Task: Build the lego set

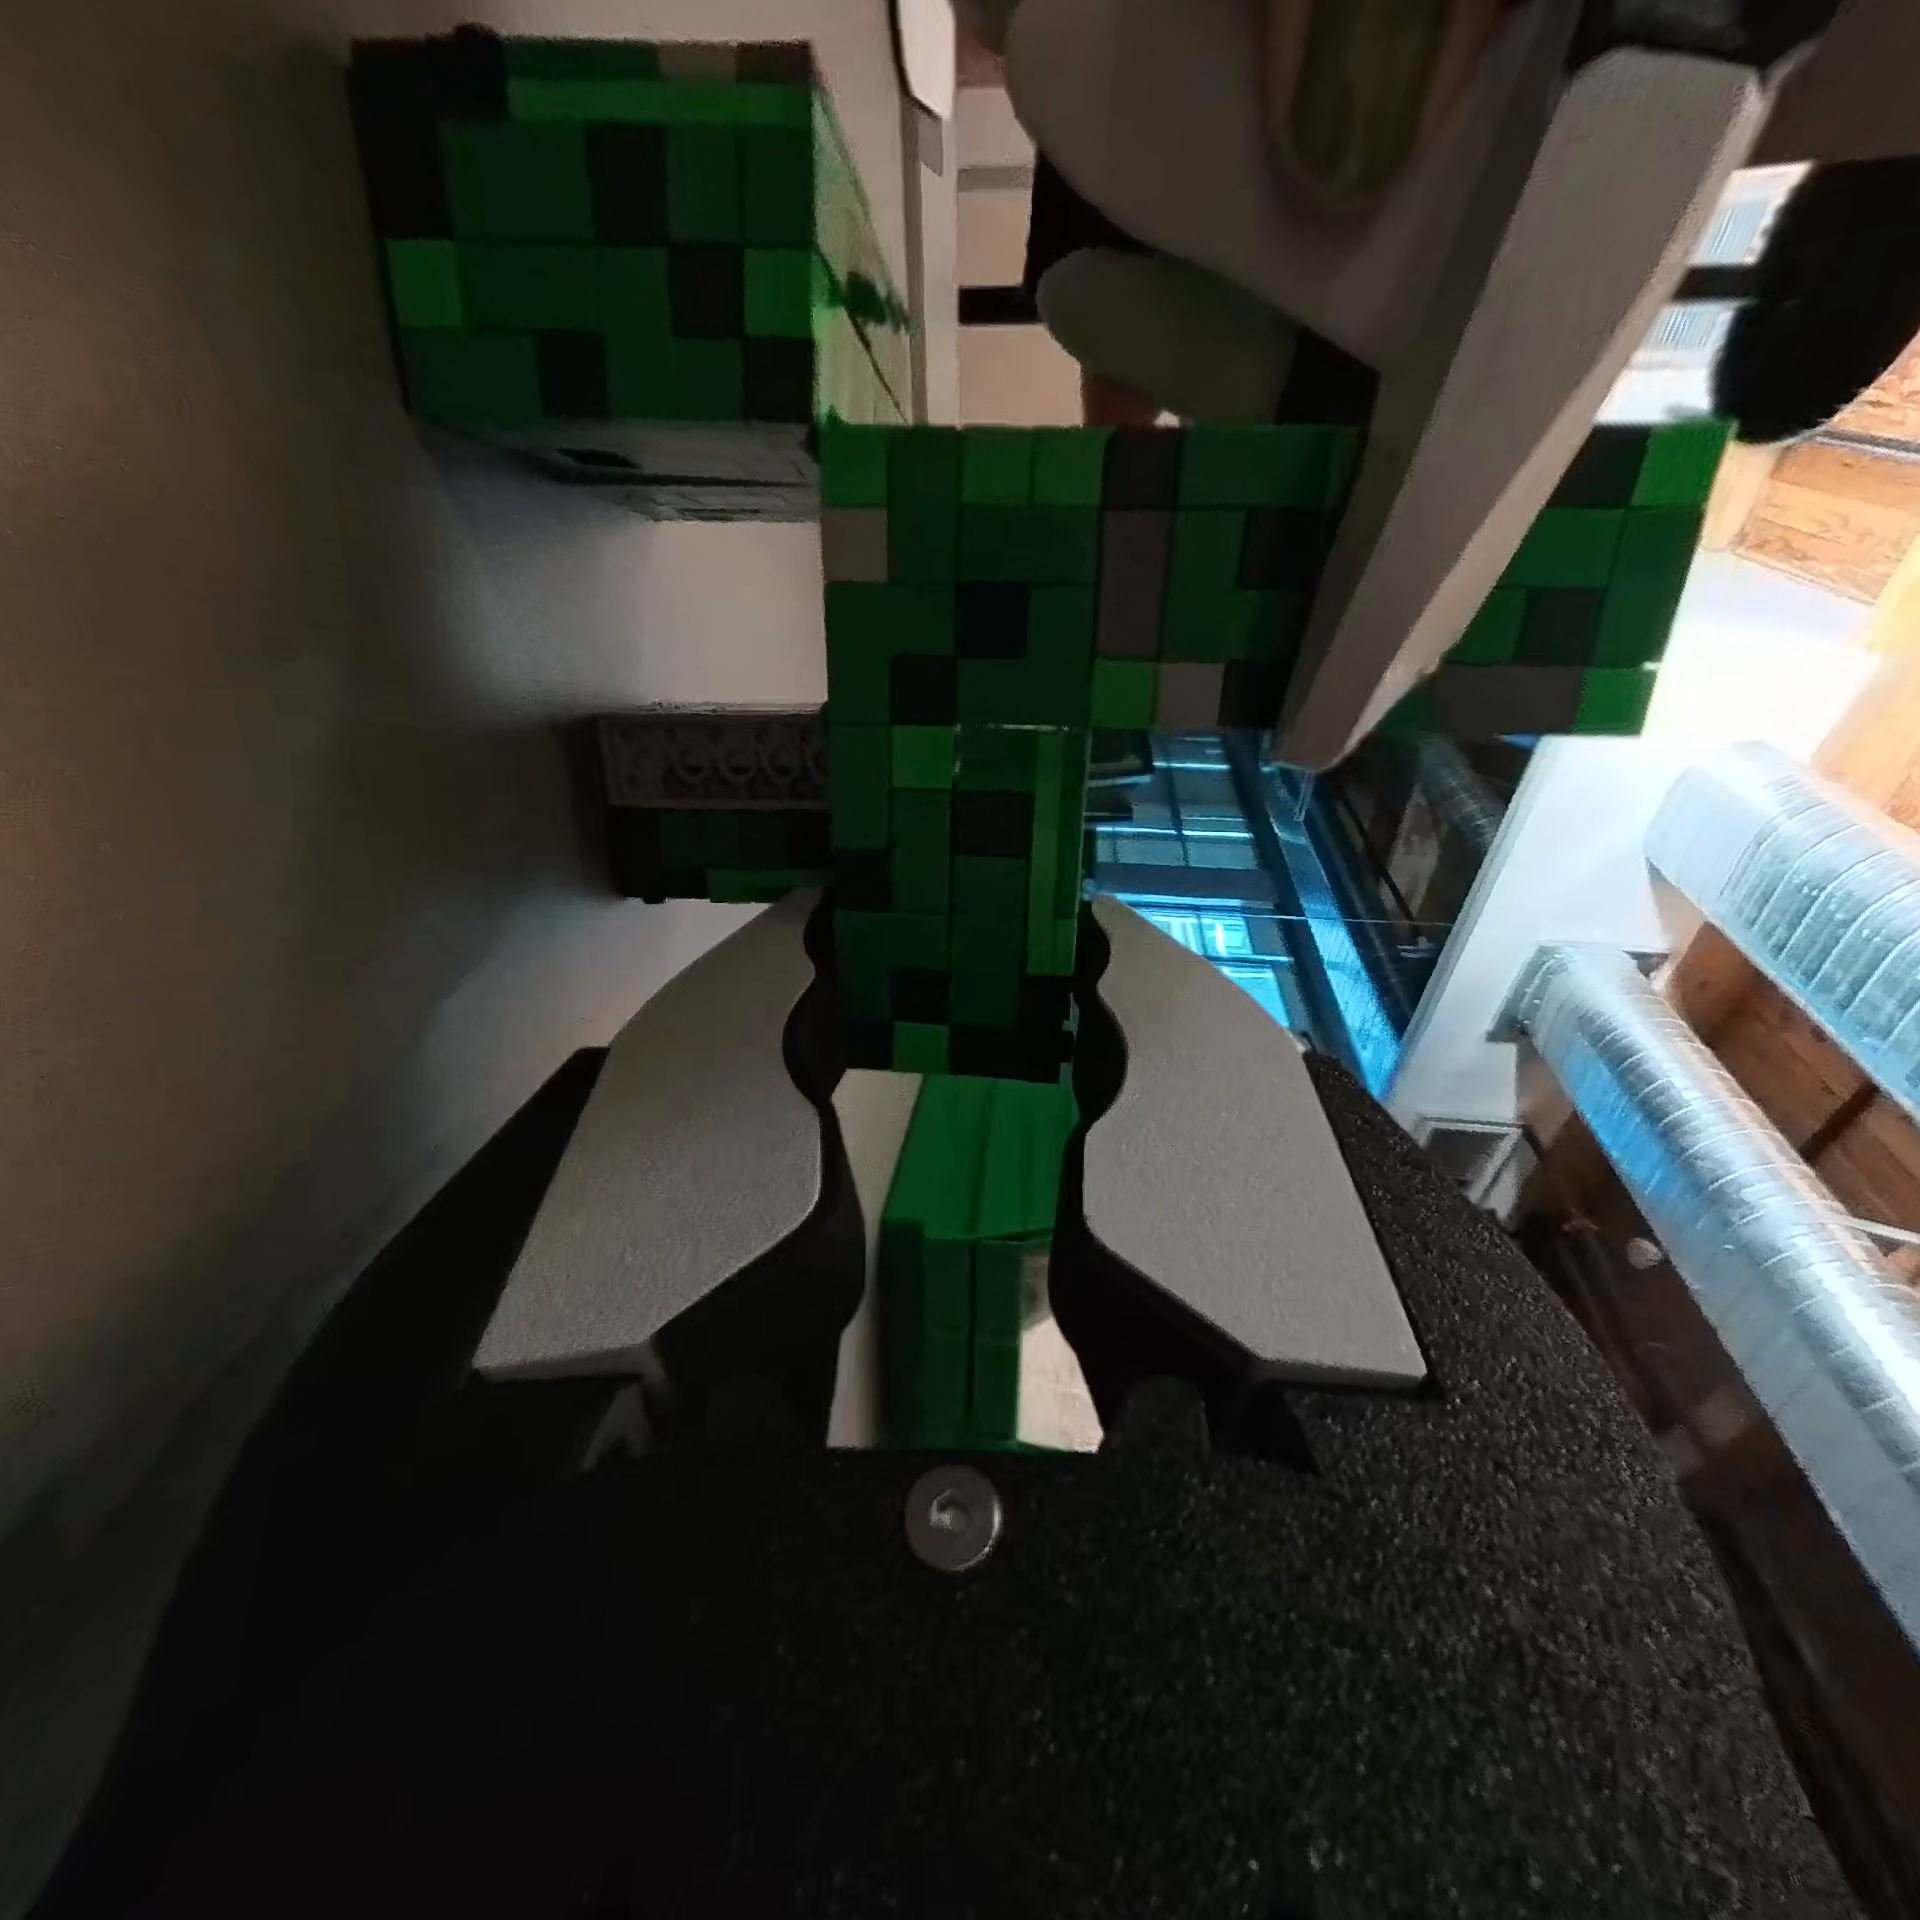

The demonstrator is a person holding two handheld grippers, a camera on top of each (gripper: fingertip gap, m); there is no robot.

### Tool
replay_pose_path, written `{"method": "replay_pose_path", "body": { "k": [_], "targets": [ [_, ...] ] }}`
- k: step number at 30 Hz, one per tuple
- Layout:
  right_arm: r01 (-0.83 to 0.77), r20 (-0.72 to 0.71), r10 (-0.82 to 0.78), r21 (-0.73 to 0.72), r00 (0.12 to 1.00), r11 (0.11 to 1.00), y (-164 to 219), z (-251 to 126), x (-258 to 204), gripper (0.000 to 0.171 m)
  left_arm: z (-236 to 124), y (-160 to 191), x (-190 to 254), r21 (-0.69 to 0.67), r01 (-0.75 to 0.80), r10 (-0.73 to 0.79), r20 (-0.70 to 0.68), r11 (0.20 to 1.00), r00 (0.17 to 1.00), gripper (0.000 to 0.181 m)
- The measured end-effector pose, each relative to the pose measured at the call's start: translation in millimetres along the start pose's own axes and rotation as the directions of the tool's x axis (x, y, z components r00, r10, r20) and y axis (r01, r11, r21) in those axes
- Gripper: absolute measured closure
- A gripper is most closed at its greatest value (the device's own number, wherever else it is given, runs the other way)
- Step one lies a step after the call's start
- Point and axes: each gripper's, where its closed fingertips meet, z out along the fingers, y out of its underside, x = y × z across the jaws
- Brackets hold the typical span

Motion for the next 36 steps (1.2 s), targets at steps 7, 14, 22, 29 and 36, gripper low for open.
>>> {"method": "replay_pose_path", "body": {
  "k": [7,14,22,29,36],
  "targets": [
    [-0.054,0.005,0.054,-0.02,0.999,0.998,9.3,1.4,-2.9,0.122,-0.1,-0.1,-0.1,-0.004,-0.004,0.004,0.001,1.0,1.0,0.102],
    [-0.029,-0.007,0.028,-0.026,1.0,0.999,11.2,2.4,-0.8,0.129,0.1,-0.8,-0.4,0.002,-0.001,0.001,0.001,1.0,1.0,0.102],
    [-0.181,0.122,0.181,-0.009,0.976,0.983,20.1,-11.2,-18.6,0.097,-0.1,-1.5,-0.3,0.006,-0.001,0.001,0.003,1.0,1.0,0.102],
    [-0.211,0.172,0.196,0.075,0.966,0.975,1.3,-26.6,-22.2,0.1,0.3,-2.0,-0.5,0.009,0.001,-0.001,0.003,1.0,1.0,0.102],
    [-0.308,0.302,0.289,0.018,0.908,0.951,6.5,-28.4,-38.2,0.115,-0.1,-2.3,-1.0,0.01,0.003,-0.003,0.004,1.0,1.0,0.102]
  ]
}}
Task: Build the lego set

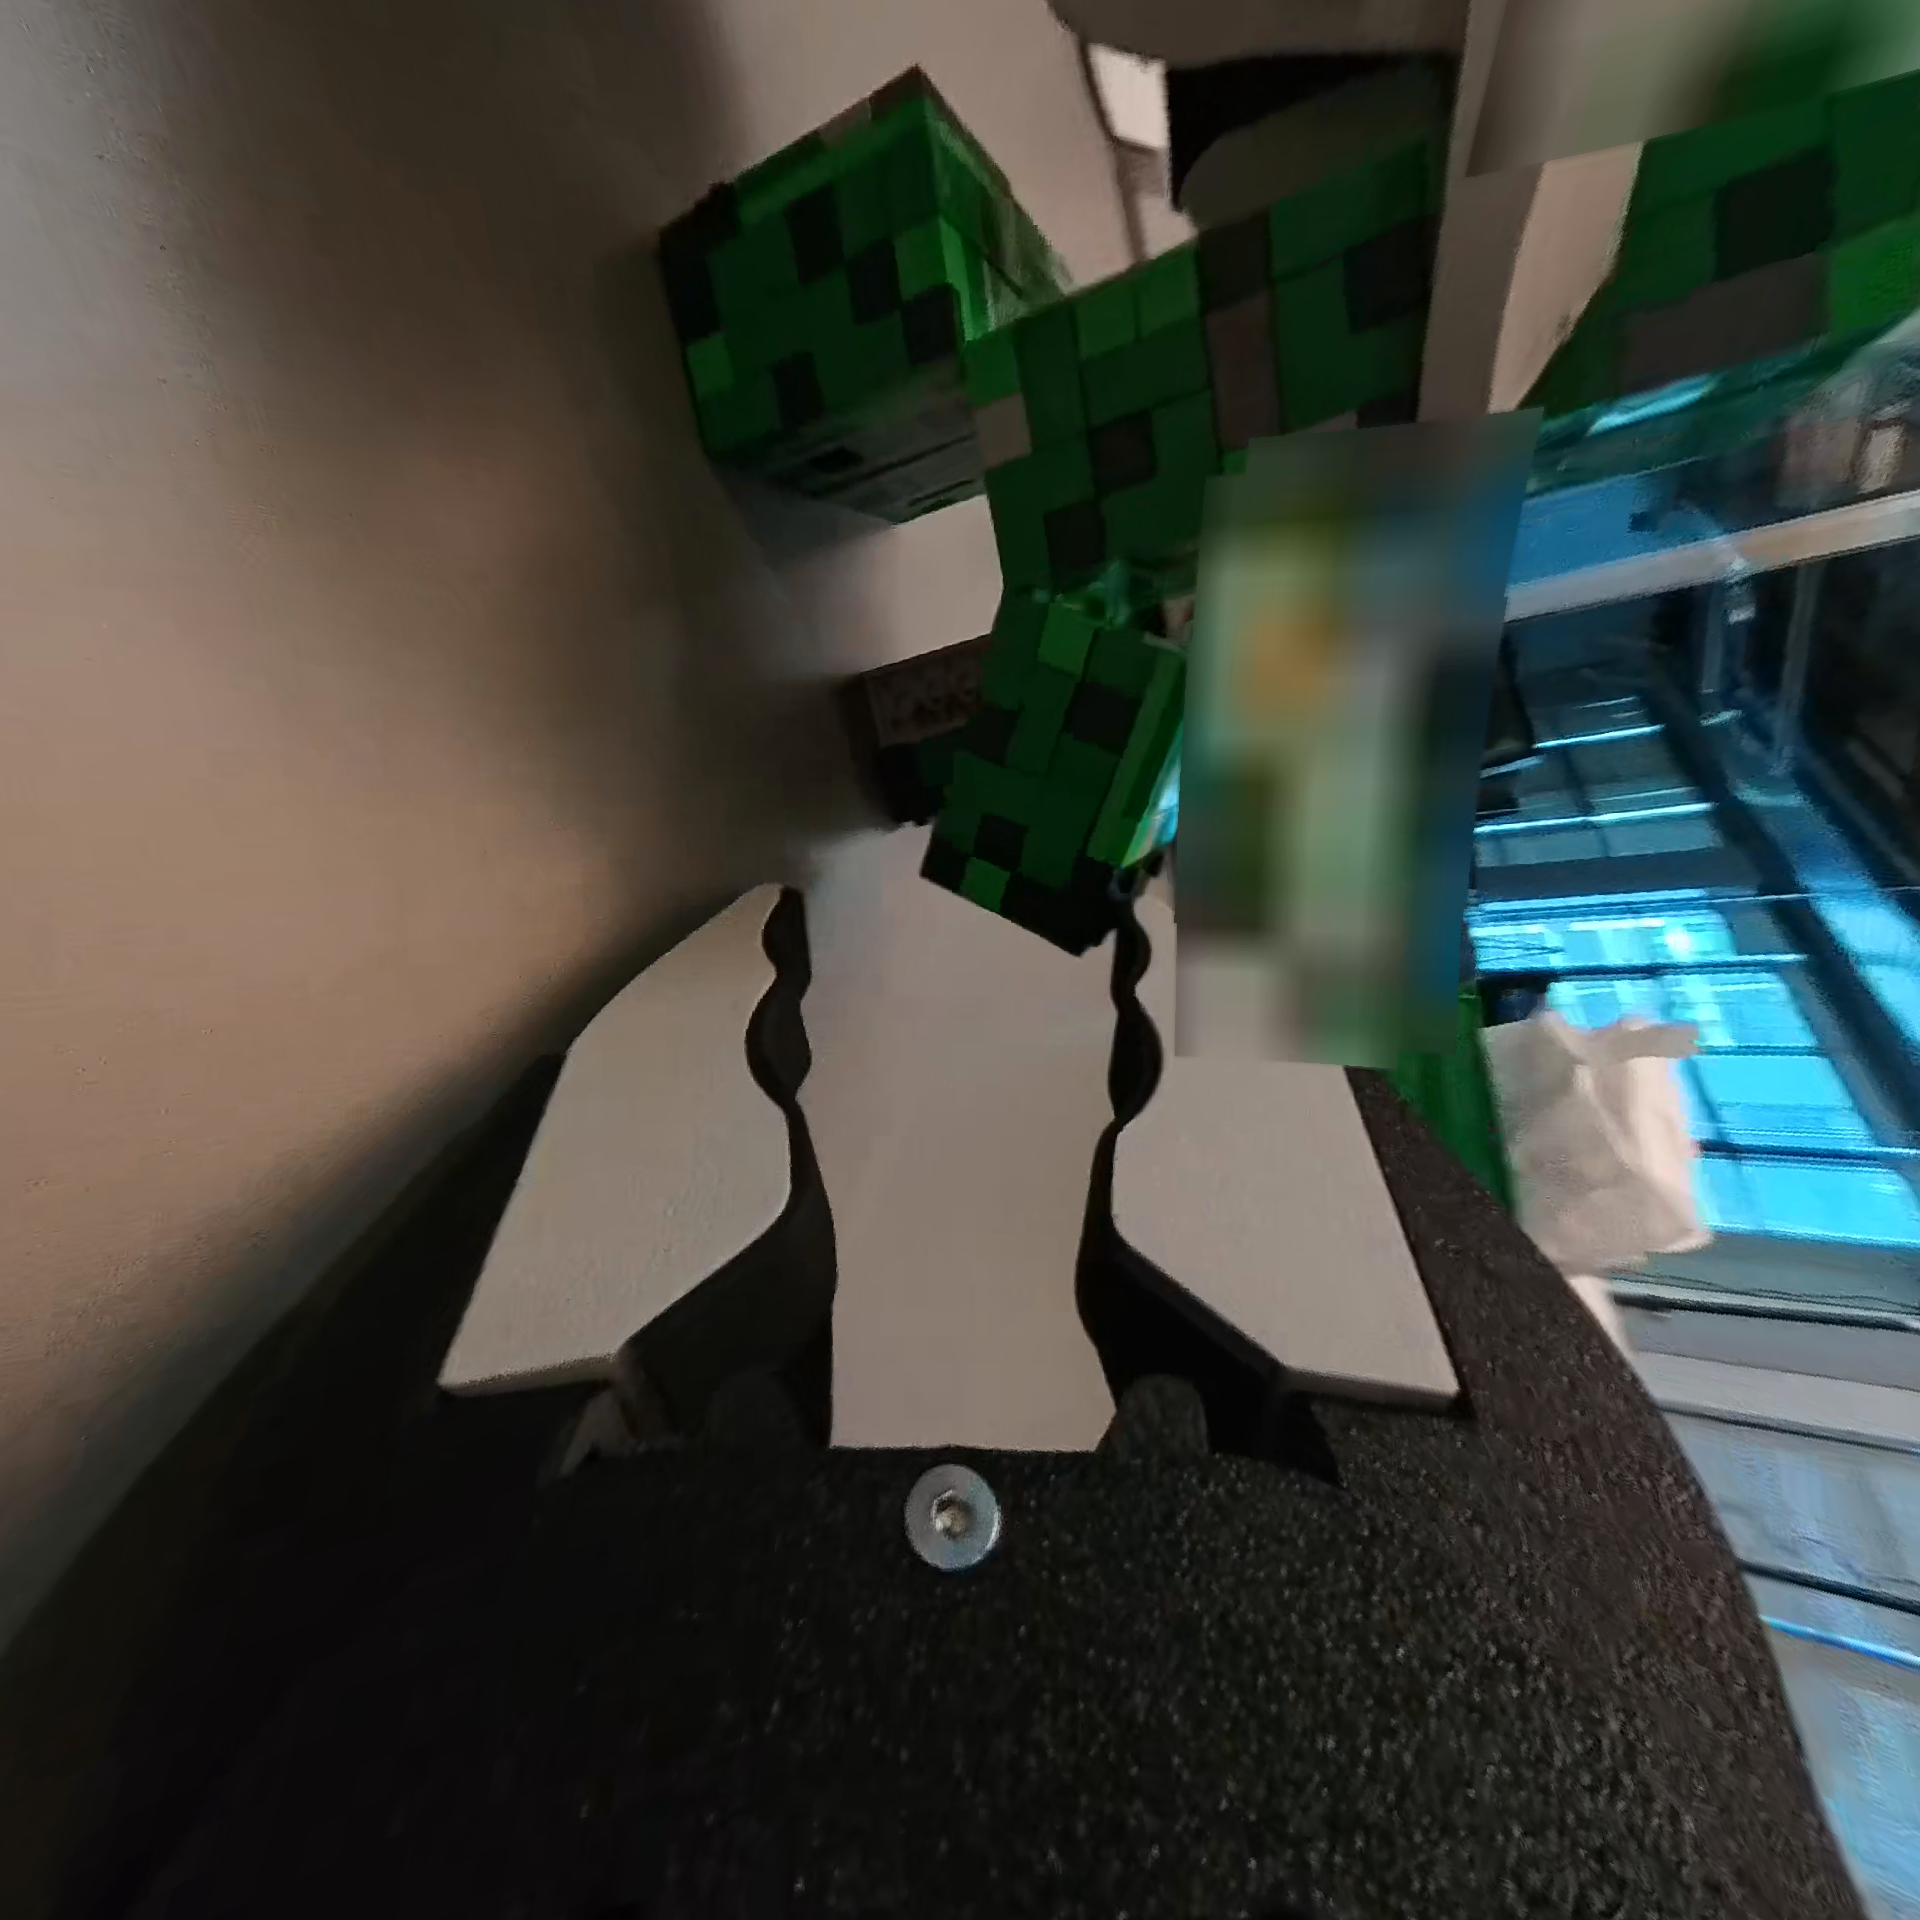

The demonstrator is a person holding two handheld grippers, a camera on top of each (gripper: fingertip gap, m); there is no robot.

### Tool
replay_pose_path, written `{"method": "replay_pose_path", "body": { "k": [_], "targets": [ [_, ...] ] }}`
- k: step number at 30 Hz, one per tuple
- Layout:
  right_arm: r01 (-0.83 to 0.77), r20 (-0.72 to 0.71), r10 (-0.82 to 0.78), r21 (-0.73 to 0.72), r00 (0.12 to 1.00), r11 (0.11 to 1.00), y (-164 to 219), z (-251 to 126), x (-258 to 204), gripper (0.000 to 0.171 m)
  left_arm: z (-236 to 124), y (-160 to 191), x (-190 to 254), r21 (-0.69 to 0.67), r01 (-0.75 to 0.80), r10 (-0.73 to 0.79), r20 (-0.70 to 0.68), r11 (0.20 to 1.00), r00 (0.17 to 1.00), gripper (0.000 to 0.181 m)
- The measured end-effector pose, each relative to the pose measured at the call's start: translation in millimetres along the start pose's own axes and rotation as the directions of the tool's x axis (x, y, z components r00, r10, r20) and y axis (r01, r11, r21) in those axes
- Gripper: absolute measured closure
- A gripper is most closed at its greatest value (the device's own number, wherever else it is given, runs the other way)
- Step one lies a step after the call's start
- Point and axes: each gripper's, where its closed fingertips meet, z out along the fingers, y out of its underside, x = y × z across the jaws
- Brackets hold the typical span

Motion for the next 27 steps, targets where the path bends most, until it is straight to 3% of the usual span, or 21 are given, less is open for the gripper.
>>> {"method": "replay_pose_path", "body": {
  "k": [3,10,13,16,19,24,27],
  "targets": [
    [-0.113,0.158,0.114,-0.013,0.981,0.994,1.3,1.0,-9.4,0.126,0.1,-0.2,0.3,0.001,0.0,0.0,-0.001,1.0,1.0,0.102],
    [-0.337,0.428,0.309,-0.01,0.85,0.942,-4.1,4.2,-21.0,0.133,0.2,-0.5,0.0,0.004,0.004,-0.004,-0.001,1.0,1.0,0.102],
    [-0.415,0.528,0.356,-0.008,0.771,0.91,-5.5,0.1,-23.8,0.122,0.2,-0.7,0.2,0.006,0.004,-0.004,-0.005,1.0,1.0,0.102],
    [-0.499,0.541,0.419,0.002,0.729,0.867,-5.4,-0.7,-14.4,0.123,0.2,-1.4,0.8,0.022,0.005,-0.005,-0.011,1.0,1.0,0.102],
    [-0.578,0.504,0.5,-0.001,0.704,0.816,-10.8,-0.6,-4.9,0.118,0.1,-1.2,0.4,0.022,0.007,-0.007,-0.01,1.0,1.0,0.102],
    [-0.678,0.174,0.671,-0.025,0.721,0.734,-19.3,3.3,12.5,0.109,1.3,-1.3,-0.4,0.019,0.01,-0.01,0.025,1.0,1.0,0.102],
    [-0.637,0.03,0.638,-0.042,0.769,0.77,-28.7,7.8,7.4,0.108,1.7,-1.5,-1.8,0.028,0.018,-0.02,0.066,0.999,0.998,0.102]
  ]
}}
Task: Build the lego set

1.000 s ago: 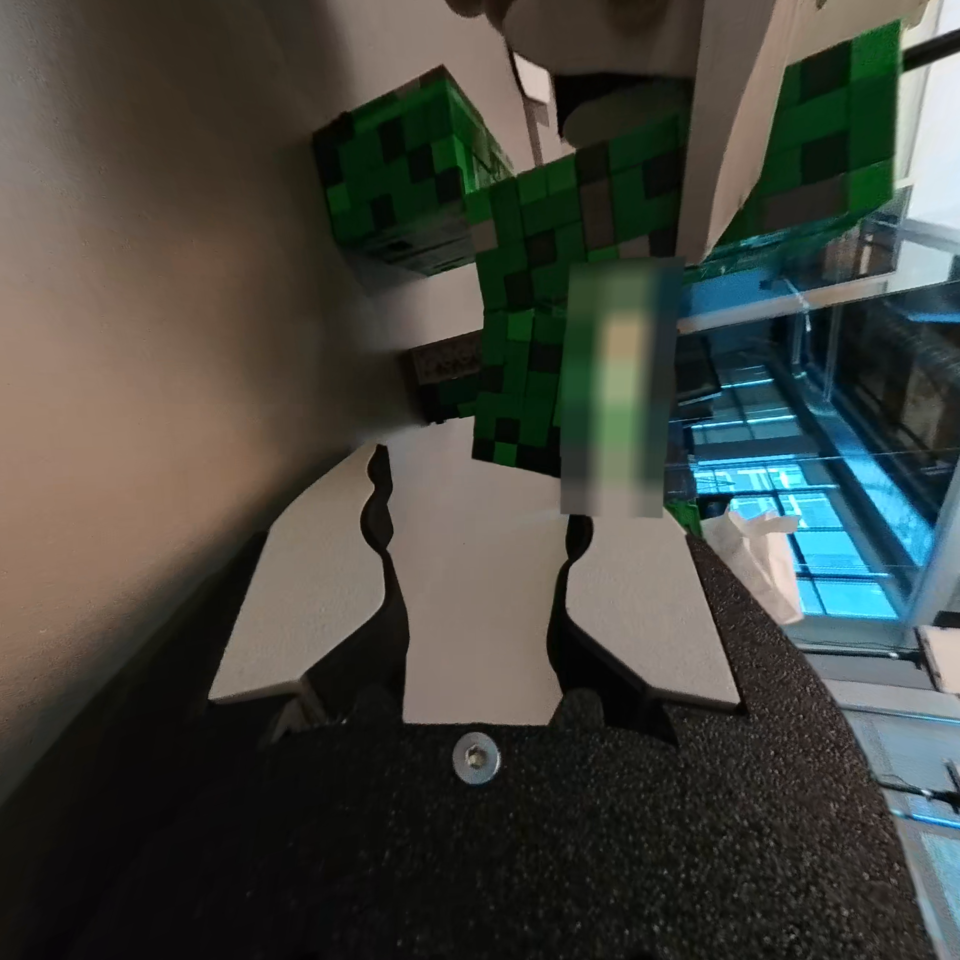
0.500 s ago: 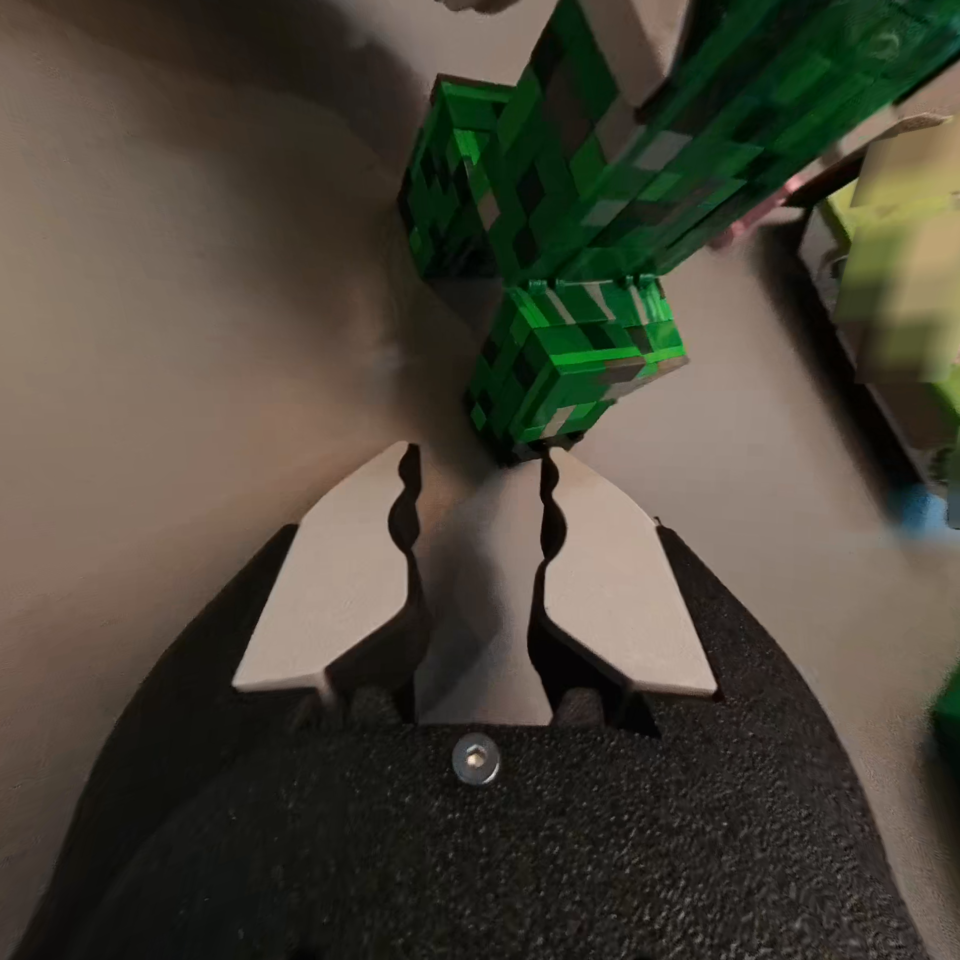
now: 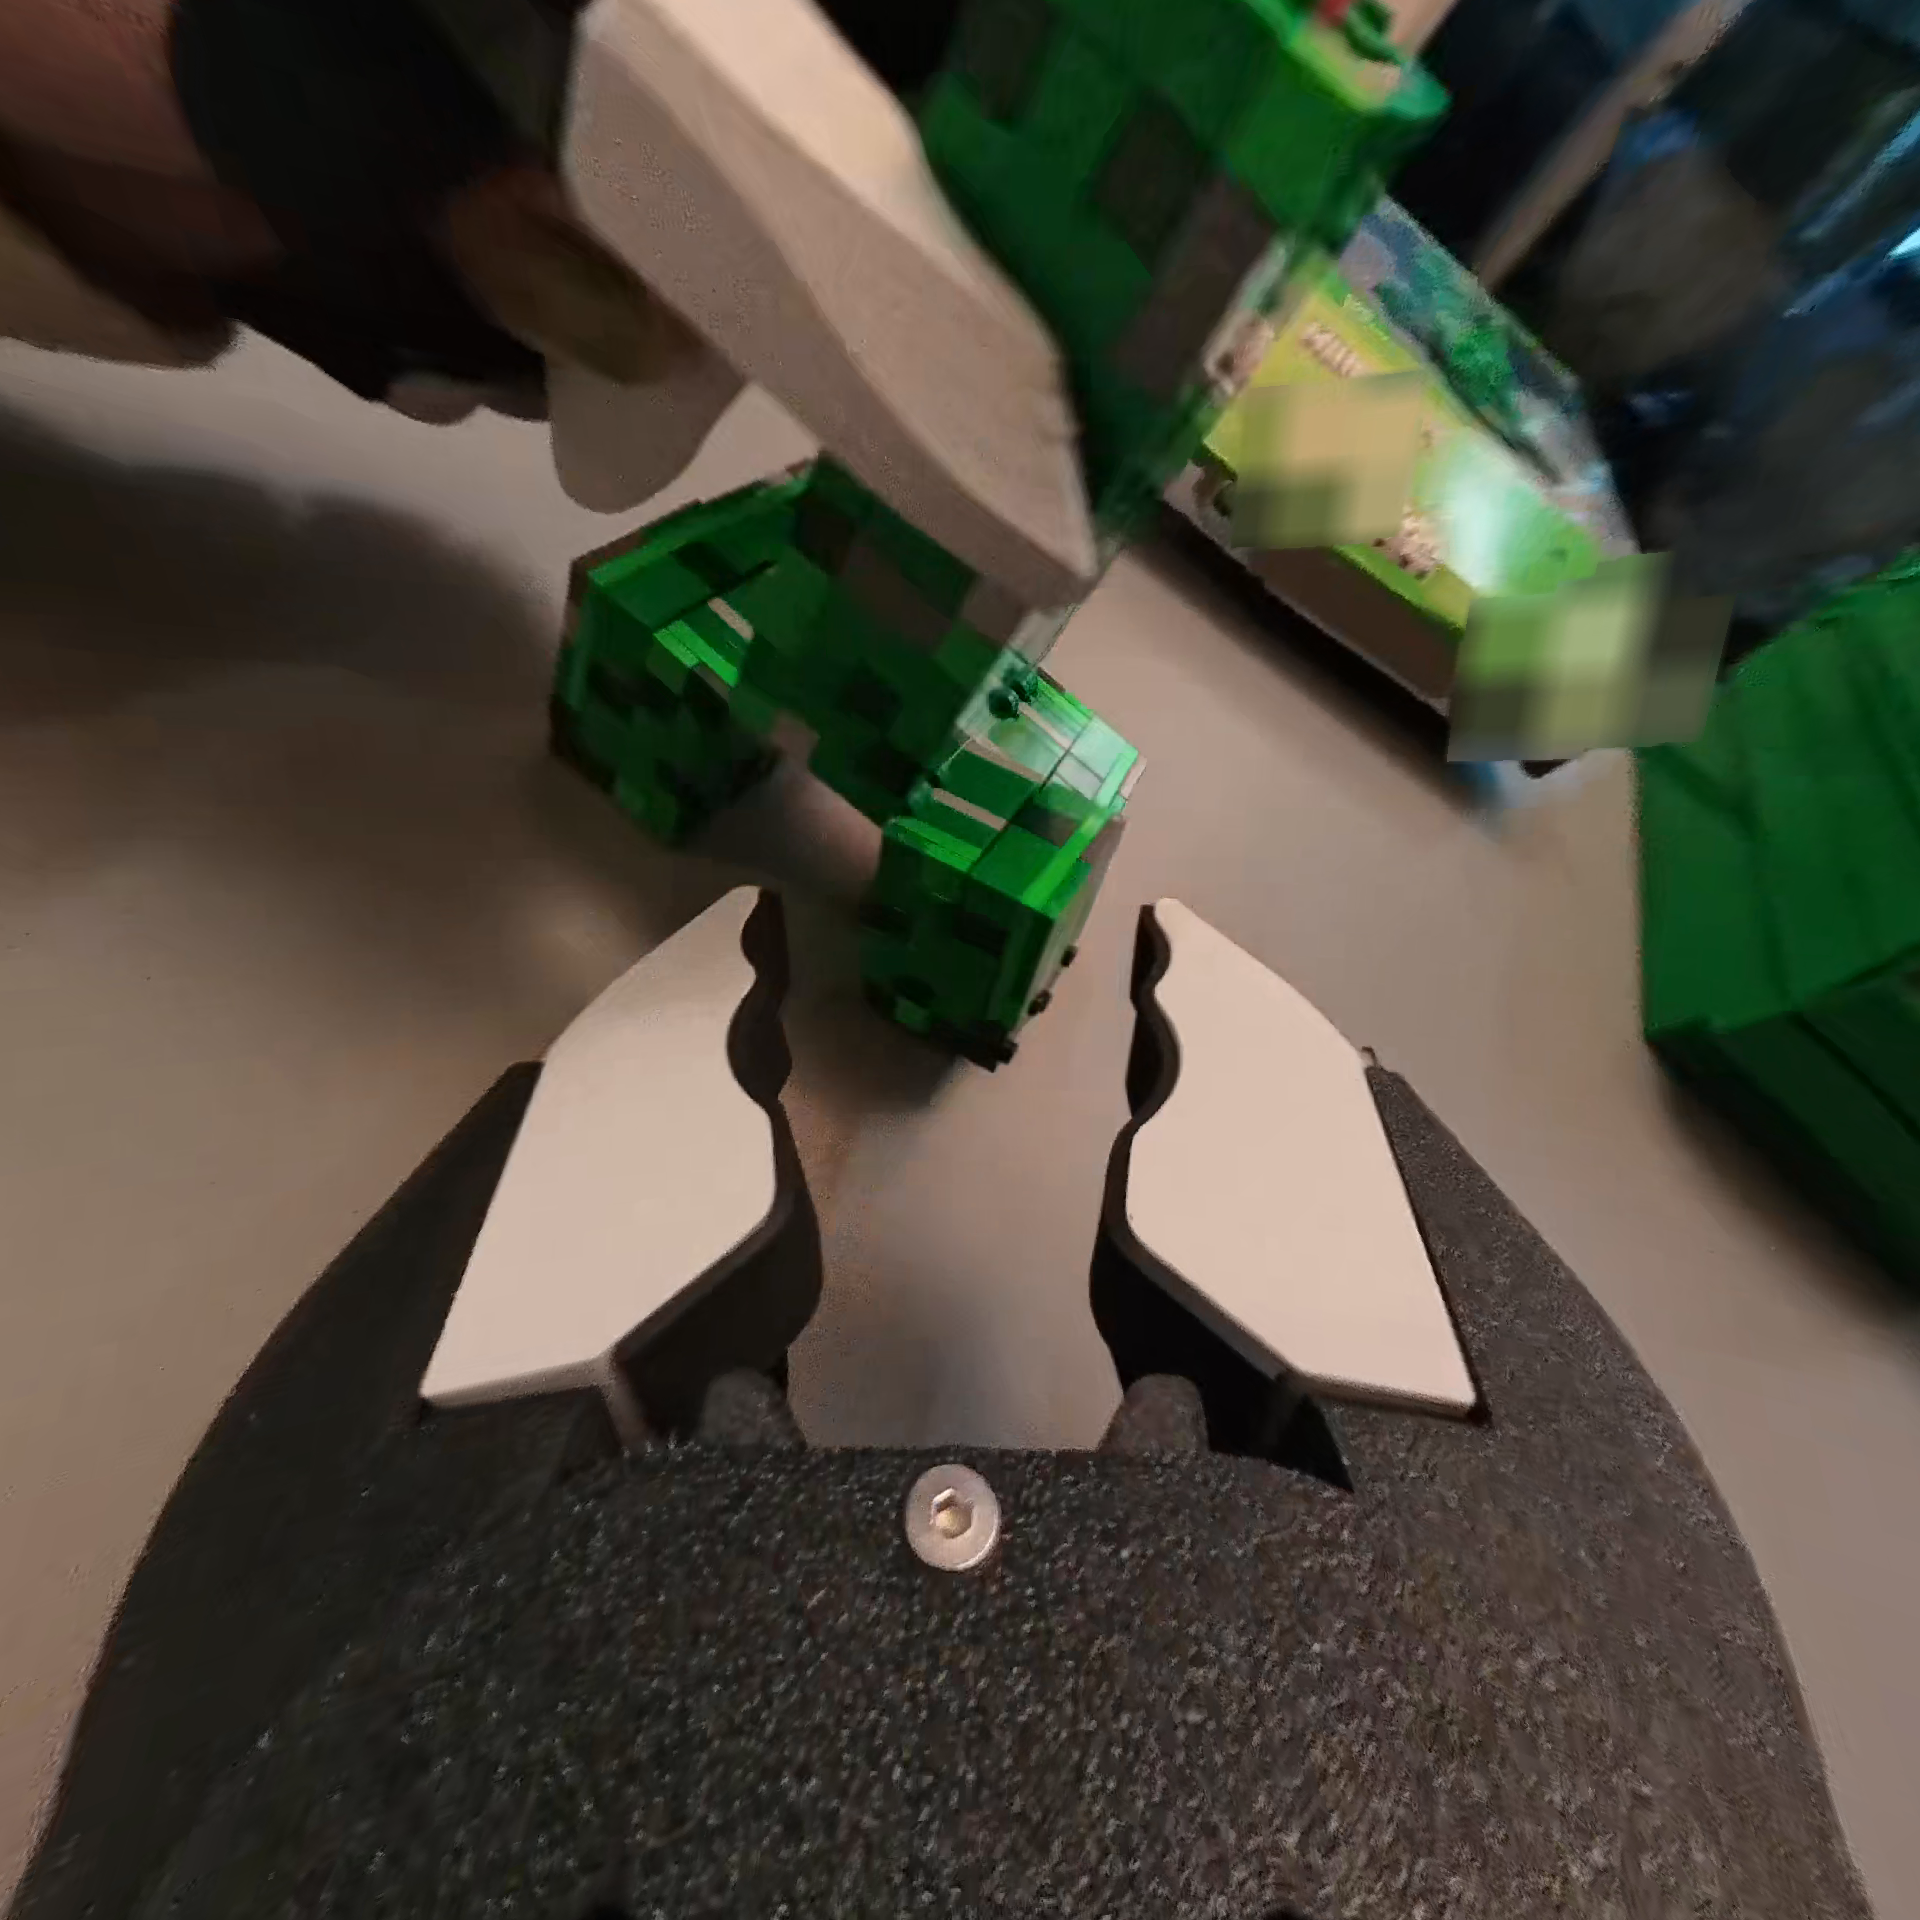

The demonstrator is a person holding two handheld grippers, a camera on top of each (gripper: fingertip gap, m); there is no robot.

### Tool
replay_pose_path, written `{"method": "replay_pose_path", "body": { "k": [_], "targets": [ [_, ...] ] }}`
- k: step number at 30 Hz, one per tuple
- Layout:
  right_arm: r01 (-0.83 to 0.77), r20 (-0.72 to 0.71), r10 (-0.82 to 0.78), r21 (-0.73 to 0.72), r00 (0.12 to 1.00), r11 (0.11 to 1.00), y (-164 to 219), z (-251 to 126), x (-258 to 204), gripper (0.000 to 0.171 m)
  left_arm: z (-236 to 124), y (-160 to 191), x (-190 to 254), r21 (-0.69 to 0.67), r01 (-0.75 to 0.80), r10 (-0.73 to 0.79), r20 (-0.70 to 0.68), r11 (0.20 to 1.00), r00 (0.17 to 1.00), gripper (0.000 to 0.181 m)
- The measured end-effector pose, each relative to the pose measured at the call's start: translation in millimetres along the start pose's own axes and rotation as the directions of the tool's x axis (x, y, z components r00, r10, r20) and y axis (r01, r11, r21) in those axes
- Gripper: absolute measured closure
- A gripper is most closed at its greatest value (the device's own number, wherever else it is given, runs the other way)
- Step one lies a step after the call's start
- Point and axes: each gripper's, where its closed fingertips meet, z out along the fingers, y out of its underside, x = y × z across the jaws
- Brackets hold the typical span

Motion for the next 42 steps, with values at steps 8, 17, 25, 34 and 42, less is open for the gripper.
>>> {"method": "replay_pose_path", "body": {
  "k": [8,17,25,34,42],
  "targets": [
    [0.165,-0.229,-0.175,-0.06,0.958,0.984,-5.9,17.9,9.2,0.117,-0.1,0.4,-0.2,0.003,0.005,-0.005,0.029,1.0,1.0,0.102],
    [0.172,-0.258,-0.19,-0.091,0.947,0.981,-4.2,21.8,12.2,0.125,-0.5,0.7,-0.3,0.011,0.01,-0.01,0.019,1.0,1.0,0.102],
    [0.191,-0.259,-0.212,-0.104,0.942,0.976,-4.5,21.9,11.9,0.127,-0.2,0.9,-0.4,0.02,0.01,-0.01,0.019,1.0,1.0,0.102],
    [0.196,-0.266,-0.214,-0.093,0.94,0.976,-5.6,22.2,11.8,0.127,-0.3,1.1,-1.0,0.024,0.011,-0.011,0.023,1.0,1.0,0.102],
    [0.086,-0.238,-0.123,-0.161,0.963,0.983,10.2,13.9,6.3,0.125,-0.4,1.3,-1.0,0.02,0.009,-0.01,0.025,1.0,1.0,0.102]
  ]
}}
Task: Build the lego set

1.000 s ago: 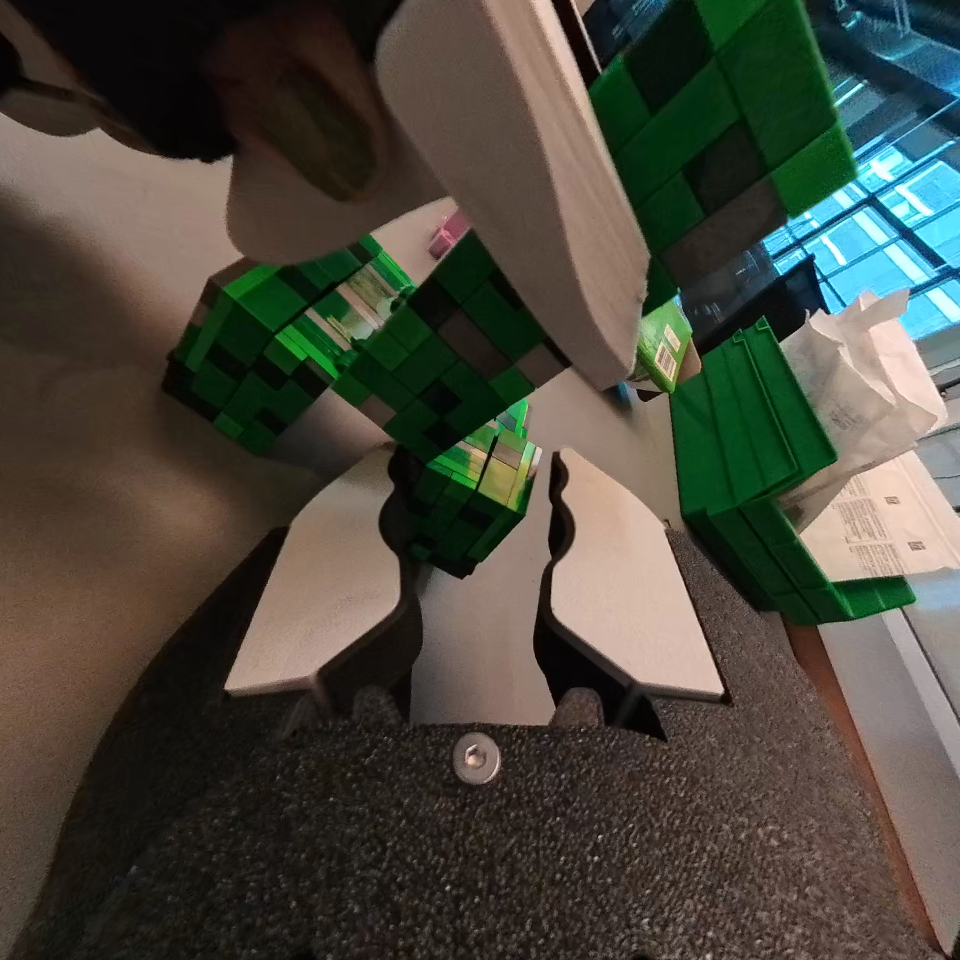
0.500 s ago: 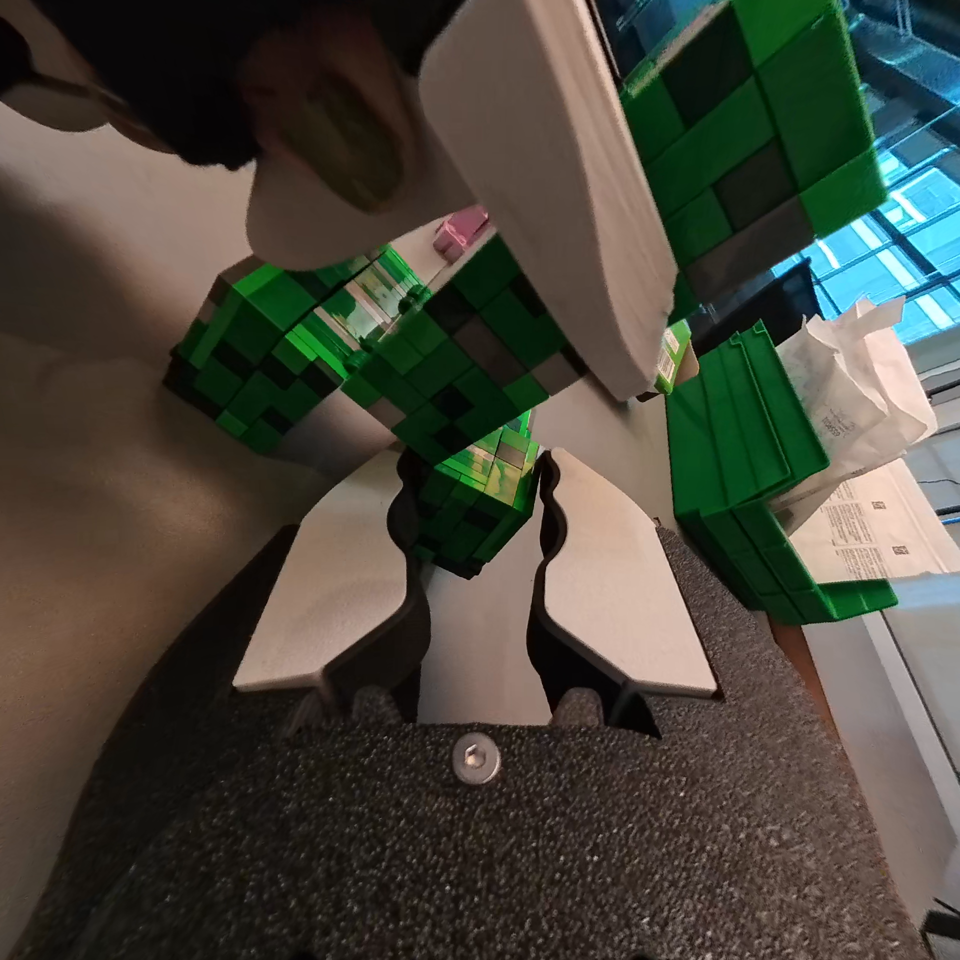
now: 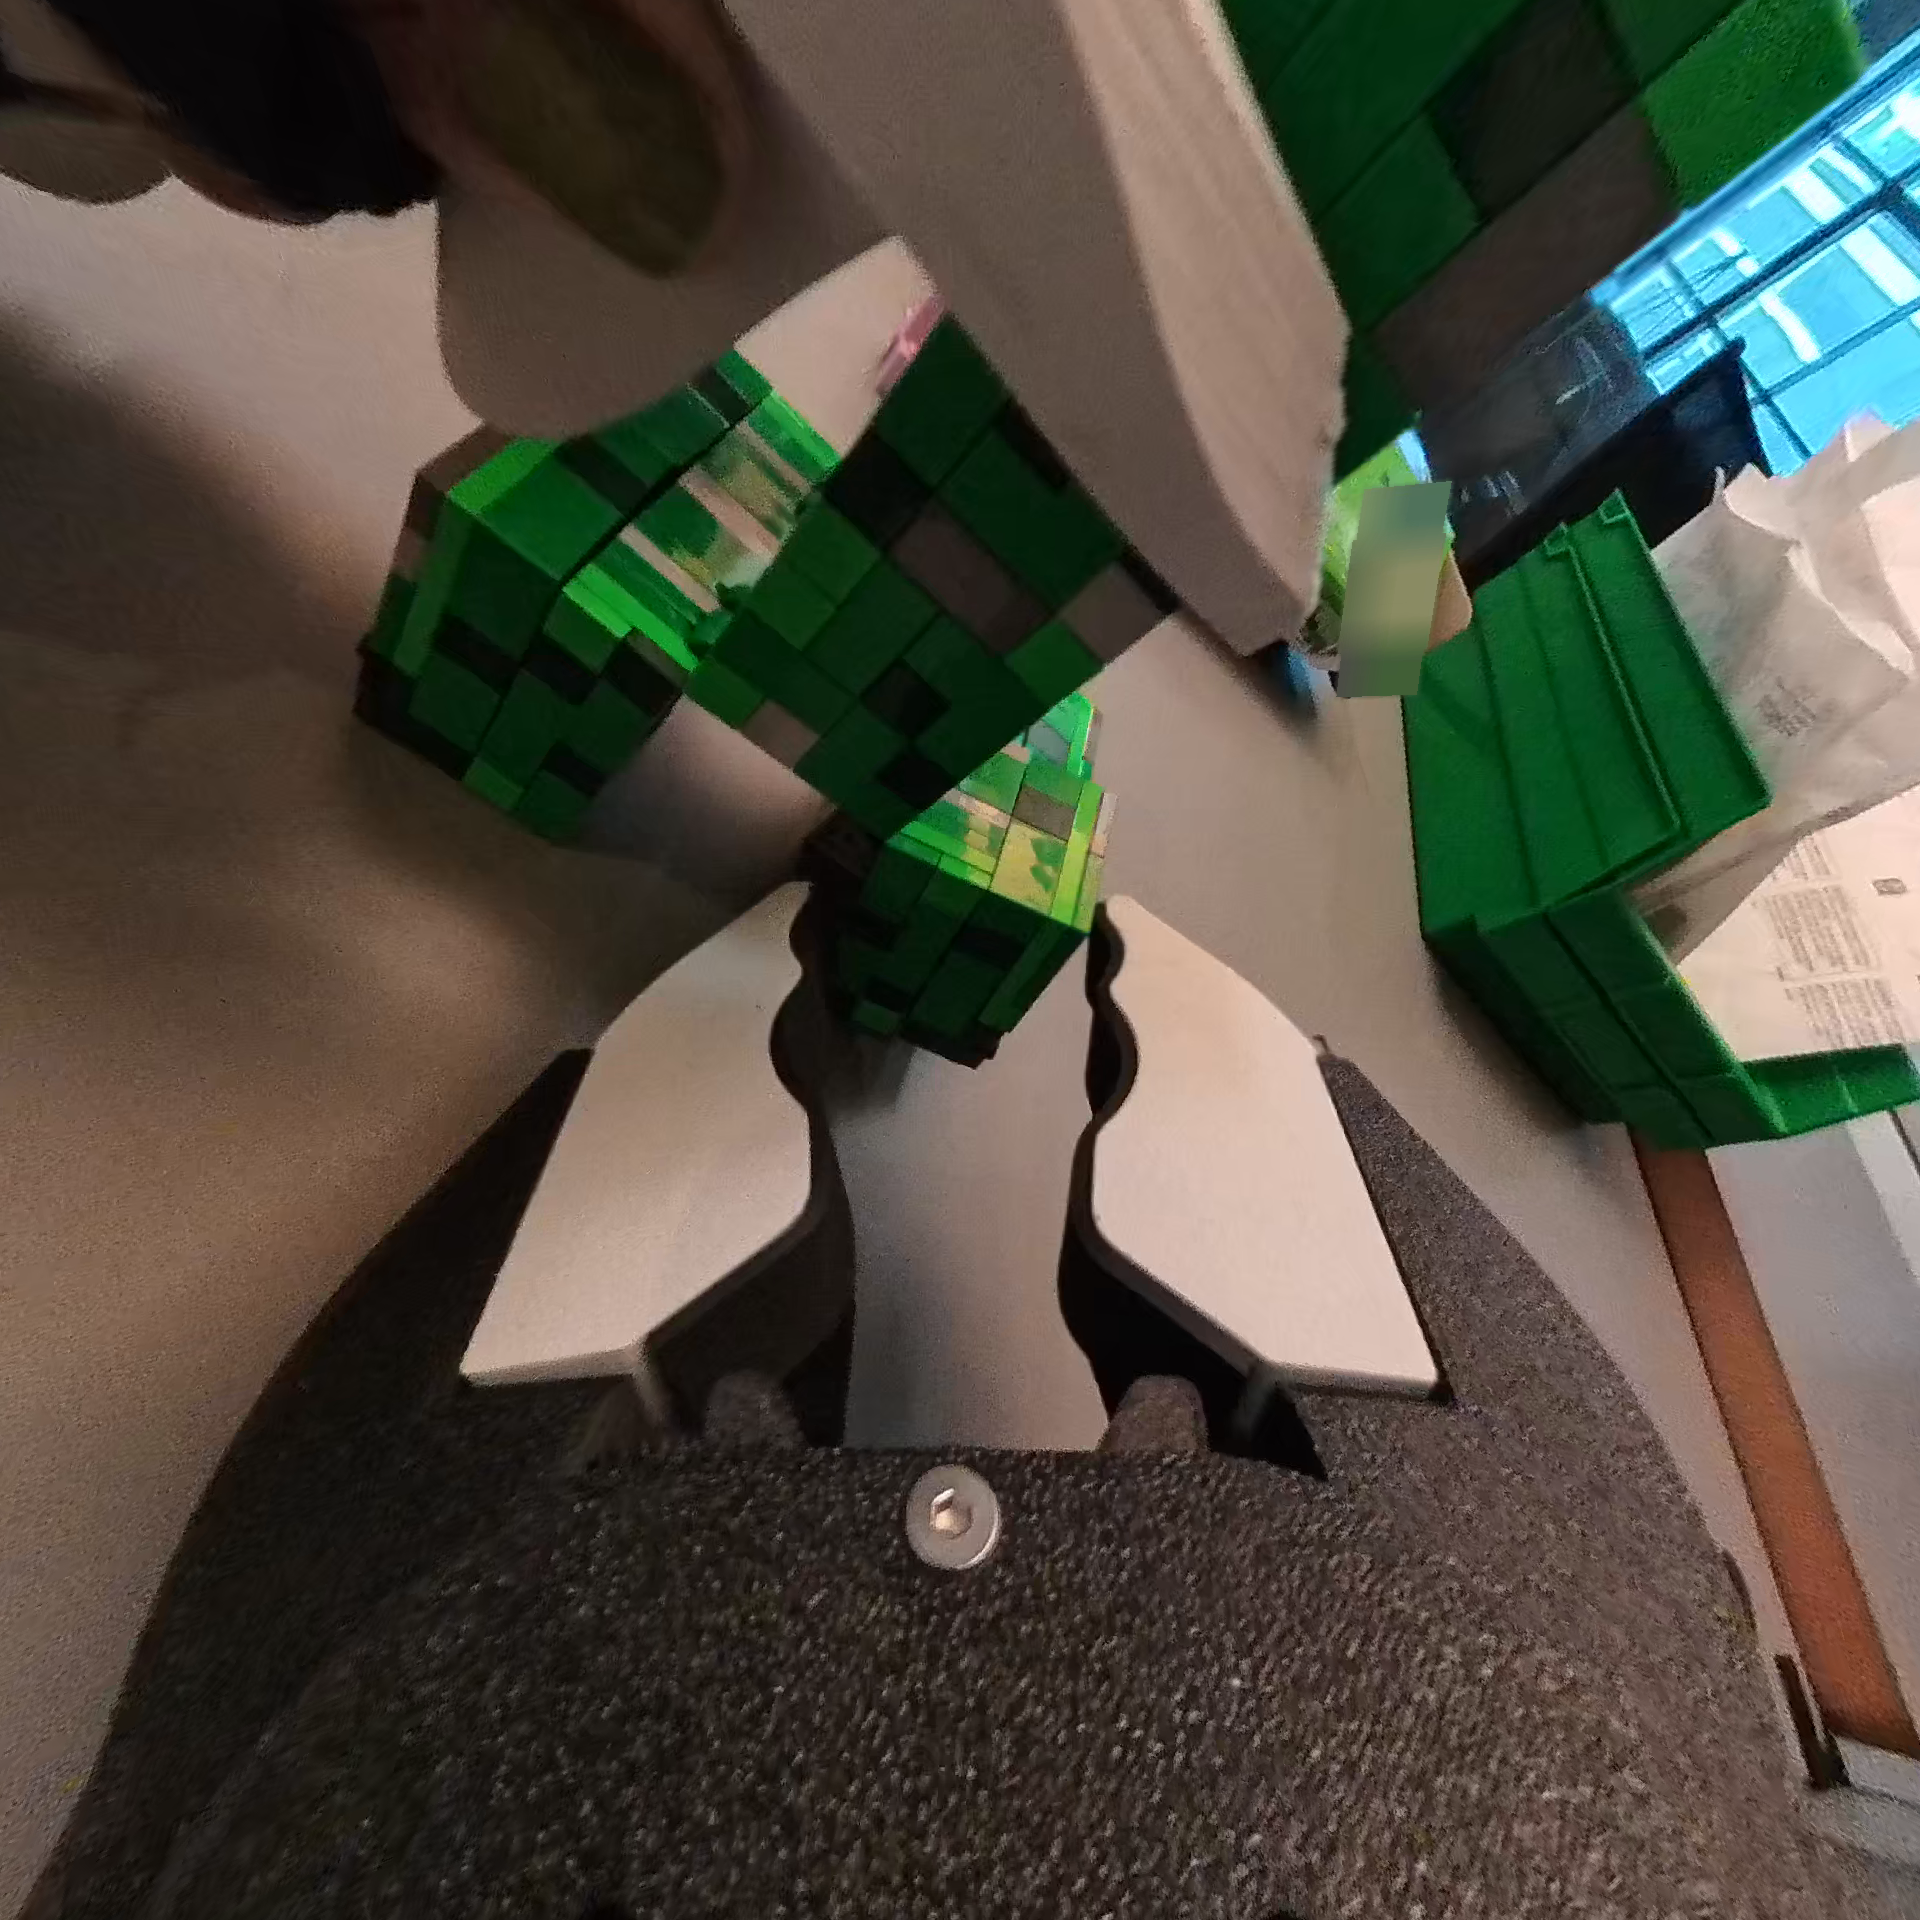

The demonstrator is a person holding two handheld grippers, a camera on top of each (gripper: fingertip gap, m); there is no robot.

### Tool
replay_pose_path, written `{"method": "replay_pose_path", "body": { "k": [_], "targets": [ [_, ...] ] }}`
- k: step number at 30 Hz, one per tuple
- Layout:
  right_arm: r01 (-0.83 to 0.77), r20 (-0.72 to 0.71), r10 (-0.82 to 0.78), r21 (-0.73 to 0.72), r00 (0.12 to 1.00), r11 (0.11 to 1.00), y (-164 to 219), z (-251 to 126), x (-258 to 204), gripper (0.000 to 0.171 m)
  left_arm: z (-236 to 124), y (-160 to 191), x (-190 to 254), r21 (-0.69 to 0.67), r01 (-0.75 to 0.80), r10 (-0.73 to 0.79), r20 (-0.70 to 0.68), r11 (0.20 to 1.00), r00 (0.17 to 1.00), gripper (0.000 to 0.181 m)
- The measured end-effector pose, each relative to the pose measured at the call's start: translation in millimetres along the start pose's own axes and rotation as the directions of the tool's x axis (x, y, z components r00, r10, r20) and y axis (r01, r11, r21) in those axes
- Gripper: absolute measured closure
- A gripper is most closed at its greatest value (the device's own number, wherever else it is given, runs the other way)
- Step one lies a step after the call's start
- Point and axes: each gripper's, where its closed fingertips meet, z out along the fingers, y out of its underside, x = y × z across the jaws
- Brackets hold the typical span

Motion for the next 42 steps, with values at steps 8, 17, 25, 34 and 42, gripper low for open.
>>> {"method": "replay_pose_path", "body": {
  "k": [8,17,25,34,42],
  "targets": [
    [0.002,-0.013,-0.002,-0.03,1.0,1.0,1.9,0.3,-0.4,0.127,-0.2,-0.1,-0.4,0.004,0.0,0.0,0.002,1.0,1.0,0.102],
    [-0.007,-0.016,0.006,-0.054,1.0,0.999,4.4,0.2,4.1,0.116,-0.1,-0.2,0.3,0.004,-0.005,0.005,0.0,1.0,1.0,0.102],
    [-0.086,0.117,0.104,-0.146,0.988,0.985,10.5,5.5,-5.5,0.128,-0.2,-0.5,-0.8,0.014,0.0,0.0,0.006,1.0,1.0,0.102],
    [-0.147,0.171,0.163,-0.101,0.972,0.984,9.3,3.0,-7.2,0.13,-0.6,-1.0,-0.3,0.027,0.013,-0.013,-0.003,1.0,1.0,0.103],
    [-0.292,0.609,0.17,0.106,0.775,0.95,11.5,-26.7,-2.5,0.111,-2.1,-0.1,1.4,0.025,-0.001,0.001,-0.028,1.0,1.0,0.103]
  ]
}}
